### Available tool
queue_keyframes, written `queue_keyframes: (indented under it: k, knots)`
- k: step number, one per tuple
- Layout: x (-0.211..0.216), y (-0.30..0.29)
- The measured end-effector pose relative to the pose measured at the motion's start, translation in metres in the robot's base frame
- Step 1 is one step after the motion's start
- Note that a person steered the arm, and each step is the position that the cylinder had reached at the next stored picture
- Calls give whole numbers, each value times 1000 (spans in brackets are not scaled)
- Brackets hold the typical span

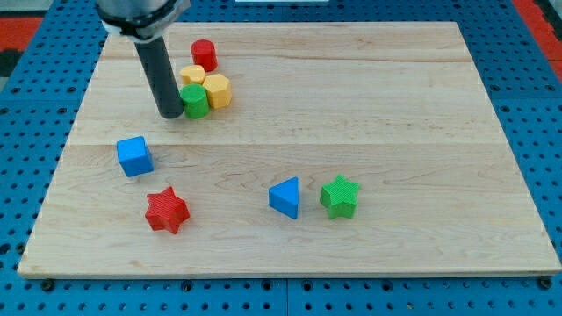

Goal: Slide the yellow heart along with yellow hexagon right a bit

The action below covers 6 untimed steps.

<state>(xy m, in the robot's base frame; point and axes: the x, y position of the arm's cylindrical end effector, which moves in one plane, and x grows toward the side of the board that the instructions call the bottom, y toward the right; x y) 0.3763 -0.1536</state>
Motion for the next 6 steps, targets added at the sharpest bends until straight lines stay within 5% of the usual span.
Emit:
queue_keyframes:
  k: [2,4,6]
  knots:
    - [0,6]
    - [-58,-33]
    - [-46,68]
